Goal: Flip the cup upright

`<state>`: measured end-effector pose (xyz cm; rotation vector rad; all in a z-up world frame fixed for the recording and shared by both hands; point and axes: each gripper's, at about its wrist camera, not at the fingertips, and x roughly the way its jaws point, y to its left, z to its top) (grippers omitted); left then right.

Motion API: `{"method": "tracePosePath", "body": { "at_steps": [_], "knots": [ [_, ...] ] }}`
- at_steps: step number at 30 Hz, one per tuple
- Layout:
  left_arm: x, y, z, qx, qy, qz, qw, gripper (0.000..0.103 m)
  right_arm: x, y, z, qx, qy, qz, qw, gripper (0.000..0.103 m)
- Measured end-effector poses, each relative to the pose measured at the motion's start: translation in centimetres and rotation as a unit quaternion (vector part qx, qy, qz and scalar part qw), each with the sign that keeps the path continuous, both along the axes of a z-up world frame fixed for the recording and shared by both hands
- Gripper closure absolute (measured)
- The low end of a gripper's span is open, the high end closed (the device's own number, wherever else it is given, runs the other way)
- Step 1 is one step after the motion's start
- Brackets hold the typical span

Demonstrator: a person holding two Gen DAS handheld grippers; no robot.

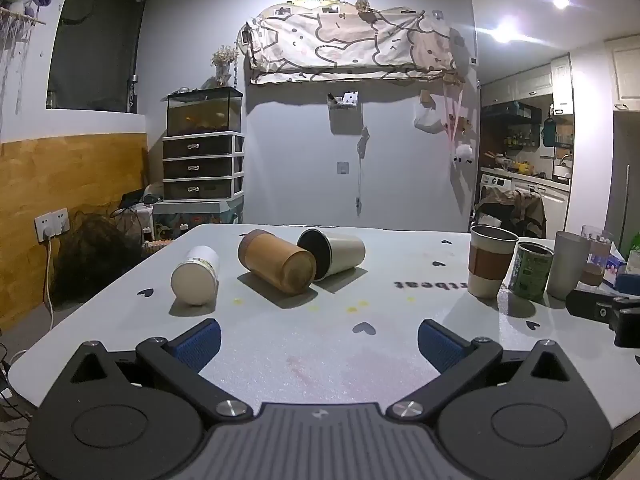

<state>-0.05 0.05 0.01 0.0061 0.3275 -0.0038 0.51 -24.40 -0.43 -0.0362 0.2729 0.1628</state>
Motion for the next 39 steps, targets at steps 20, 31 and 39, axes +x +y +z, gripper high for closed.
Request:
{"method": "tracePosePath", "body": {
  "at_steps": [20,31,39],
  "knots": [
    [0.5,-0.3,-0.6,0.000,0.008,0.003,1.0000,0.000,0.0,-0.1,0.0,0.006,0.004,0.000,1.000,0.000],
    [0.6,-0.1,-0.6,-0.001,0.009,0.005,0.9999,0.000,0.1,-0.2,-0.1,0.007,0.005,0.000,1.000,0.000],
    [0.6,-0.2,-0.6,-0.001,0.009,0.005,0.9999,0.000,0.1,-0.1,-0.2,0.008,0.005,0.000,1.000,0.000]
  ]
}}
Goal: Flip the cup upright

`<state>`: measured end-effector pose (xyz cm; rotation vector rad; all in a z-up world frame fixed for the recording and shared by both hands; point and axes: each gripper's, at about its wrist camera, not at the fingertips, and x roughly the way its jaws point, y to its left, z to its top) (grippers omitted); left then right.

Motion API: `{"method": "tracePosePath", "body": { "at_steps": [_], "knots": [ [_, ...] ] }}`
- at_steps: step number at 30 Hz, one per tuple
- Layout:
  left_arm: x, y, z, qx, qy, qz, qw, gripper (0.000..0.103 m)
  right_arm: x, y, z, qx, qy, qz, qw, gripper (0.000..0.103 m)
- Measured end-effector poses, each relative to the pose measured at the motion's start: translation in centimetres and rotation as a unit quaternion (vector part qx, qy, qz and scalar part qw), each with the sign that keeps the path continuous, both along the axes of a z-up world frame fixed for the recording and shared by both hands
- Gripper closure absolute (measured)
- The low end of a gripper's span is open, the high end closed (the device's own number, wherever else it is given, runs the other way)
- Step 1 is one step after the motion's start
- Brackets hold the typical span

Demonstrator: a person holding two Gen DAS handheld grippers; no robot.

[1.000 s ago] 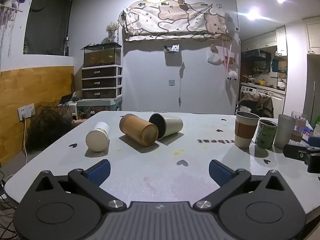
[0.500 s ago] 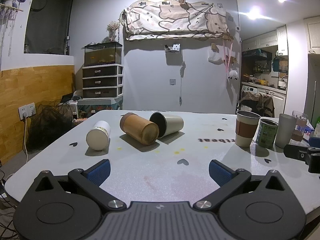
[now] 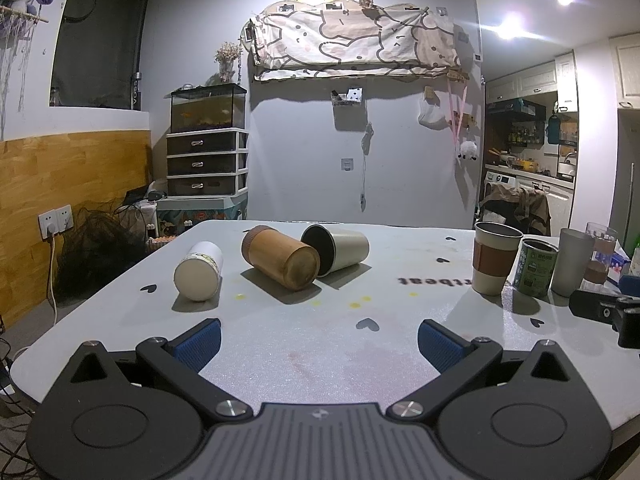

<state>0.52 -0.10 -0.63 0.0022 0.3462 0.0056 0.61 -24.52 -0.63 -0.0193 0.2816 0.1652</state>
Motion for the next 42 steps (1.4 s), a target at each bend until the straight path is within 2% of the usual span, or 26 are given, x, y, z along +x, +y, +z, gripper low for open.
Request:
{"method": "tracePosePath", "body": {
  "at_steps": [42],
  "knots": [
    [-0.03,-0.07,-0.03,0.000,0.000,0.001,1.0000,0.000,-0.30,0.01,-0.14,-0.001,-0.002,0.001,1.000,0.000]
  ]
}}
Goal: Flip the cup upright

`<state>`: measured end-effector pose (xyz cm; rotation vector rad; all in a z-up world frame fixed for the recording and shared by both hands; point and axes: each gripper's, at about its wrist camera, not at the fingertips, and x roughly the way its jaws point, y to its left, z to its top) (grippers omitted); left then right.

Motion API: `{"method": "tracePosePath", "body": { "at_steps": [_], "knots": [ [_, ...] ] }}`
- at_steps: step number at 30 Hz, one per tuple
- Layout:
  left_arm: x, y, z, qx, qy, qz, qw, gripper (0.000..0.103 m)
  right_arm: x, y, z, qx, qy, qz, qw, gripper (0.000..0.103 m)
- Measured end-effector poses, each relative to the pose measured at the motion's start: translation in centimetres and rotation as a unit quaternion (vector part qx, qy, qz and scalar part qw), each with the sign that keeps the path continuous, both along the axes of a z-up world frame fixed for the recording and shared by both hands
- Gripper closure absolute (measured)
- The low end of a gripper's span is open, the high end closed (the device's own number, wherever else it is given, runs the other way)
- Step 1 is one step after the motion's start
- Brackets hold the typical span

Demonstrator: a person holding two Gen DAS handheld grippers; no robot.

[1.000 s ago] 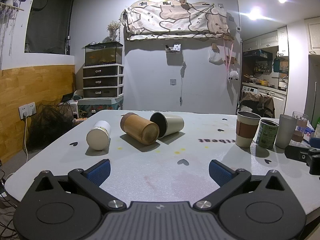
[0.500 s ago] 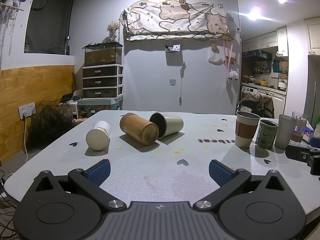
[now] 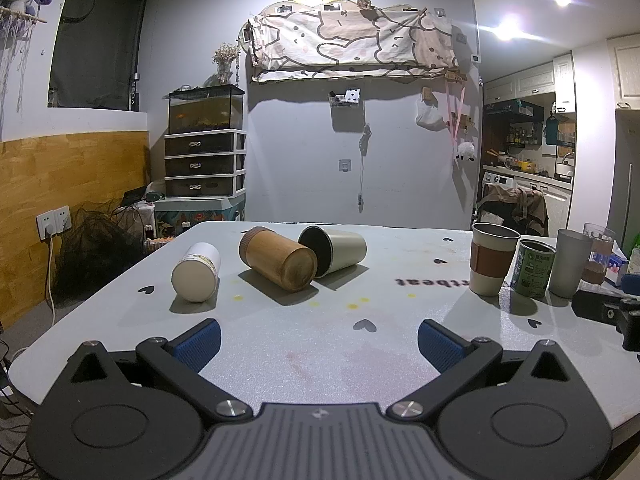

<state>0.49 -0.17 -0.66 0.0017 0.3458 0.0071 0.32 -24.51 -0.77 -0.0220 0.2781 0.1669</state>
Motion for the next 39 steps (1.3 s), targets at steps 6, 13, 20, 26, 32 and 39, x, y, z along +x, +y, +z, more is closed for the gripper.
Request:
{"method": "tracePosePath", "body": {
  "at_steps": [6,13,20,26,32,39],
  "knots": [
    [0.0,0.0,0.0,0.000,0.000,0.000,1.0000,0.000,0.3,0.0,-0.3,0.000,-0.001,-0.001,1.000,0.000],
    [0.3,0.1,0.3,-0.006,-0.003,-0.005,1.0000,0.000,-1.6,-0.1,1.4,0.005,-0.008,-0.003,1.000,0.000],
    [4.1,2.0,1.5,0.016,-0.022,0.016,0.9995,0.000,-1.9,-0.3,0.9,0.011,-0.012,0.003,1.000,0.000],
    [10.6,6.0,3.1,0.008,-0.011,0.061,0.9980,0.000,-1.6,-0.5,0.1,0.015,-0.006,0.004,1.000,0.000],
    [17.8,9.9,3.3,0.012,-0.001,0.086,0.9962,0.000,-1.4,-0.5,-0.7,0.013,-0.001,0.007,1.000,0.000],
    [24.3,13.0,0.2,-0.007,0.085,0.108,0.9905,0.006,-1.1,-1.2,-1.6,0.016,0.012,-0.001,1.000,0.000]
  ]
}}
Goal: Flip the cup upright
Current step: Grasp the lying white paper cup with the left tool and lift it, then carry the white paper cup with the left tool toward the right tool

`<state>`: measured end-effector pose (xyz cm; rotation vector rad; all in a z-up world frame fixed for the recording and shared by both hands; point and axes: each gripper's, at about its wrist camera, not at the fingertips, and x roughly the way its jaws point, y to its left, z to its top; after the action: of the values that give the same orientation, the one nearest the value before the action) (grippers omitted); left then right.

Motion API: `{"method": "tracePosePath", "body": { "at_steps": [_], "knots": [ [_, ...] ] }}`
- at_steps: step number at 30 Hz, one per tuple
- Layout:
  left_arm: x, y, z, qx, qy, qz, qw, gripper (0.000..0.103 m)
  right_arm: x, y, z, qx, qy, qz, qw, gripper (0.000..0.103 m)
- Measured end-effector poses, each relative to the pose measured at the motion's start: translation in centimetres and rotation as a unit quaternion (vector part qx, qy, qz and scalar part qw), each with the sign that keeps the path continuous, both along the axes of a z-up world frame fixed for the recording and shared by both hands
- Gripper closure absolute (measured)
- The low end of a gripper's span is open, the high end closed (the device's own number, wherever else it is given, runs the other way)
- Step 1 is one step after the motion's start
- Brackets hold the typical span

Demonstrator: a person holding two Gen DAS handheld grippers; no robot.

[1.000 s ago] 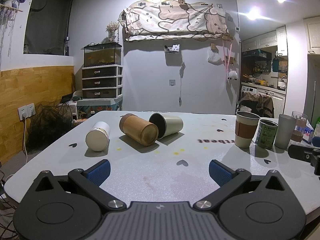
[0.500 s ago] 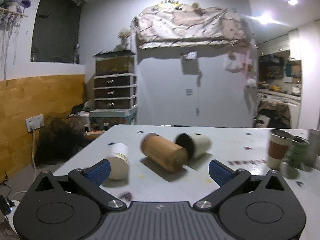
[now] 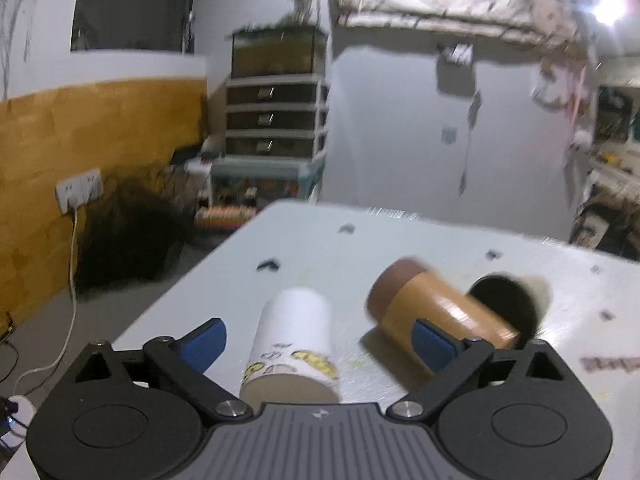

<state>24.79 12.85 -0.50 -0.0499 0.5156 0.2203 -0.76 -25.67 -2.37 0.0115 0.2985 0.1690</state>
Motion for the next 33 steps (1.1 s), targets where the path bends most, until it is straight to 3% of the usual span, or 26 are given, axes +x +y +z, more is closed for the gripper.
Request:
{"method": "tracePosePath", "body": {
  "at_steps": [5,7,9,16,21,26,29,33],
  "knots": [
    [1.5,0.4,-1.7,-0.001,0.033,0.007,0.9994,0.012,0.5,-0.4,-0.5,0.003,0.011,-0.008,1.000,0.000],
    [1.9,0.4,-2.3,0.001,0.051,0.012,0.9986,0.021,0.6,-0.5,-0.8,0.006,0.016,-0.007,1.000,0.000],
    [2.0,0.4,-2.9,0.016,0.064,0.026,0.9975,0.039,0.6,-0.5,-1.0,0.006,0.018,-0.007,1.000,0.000],
    [-1.3,0.0,-2.9,-0.003,0.065,0.007,0.9978,0.039,0.6,-0.9,-0.9,0.012,0.014,-0.011,1.000,0.000],
    [-5.9,-2.7,-2.8,-0.007,0.068,-0.061,0.9958,0.039,0.5,-1.4,-0.7,0.022,0.009,-0.013,1.000,0.000],
    [-10.2,-7.0,-3.1,-0.013,0.064,-0.145,0.9873,0.039,0.4,-1.8,-0.5,0.028,0.005,-0.017,0.999,0.000],
    [-12.1,-10.4,-3.3,-0.034,0.065,-0.206,0.9758,0.039,0.4,-2.0,-0.3,0.029,0.002,-0.023,0.999,0.000],
    [-14.6,-15.4,-4.0,-0.049,0.063,-0.290,0.9537,0.039,0.2,-2.5,0.0,0.030,-0.003,-0.033,0.999,0.000]
  ]
}}
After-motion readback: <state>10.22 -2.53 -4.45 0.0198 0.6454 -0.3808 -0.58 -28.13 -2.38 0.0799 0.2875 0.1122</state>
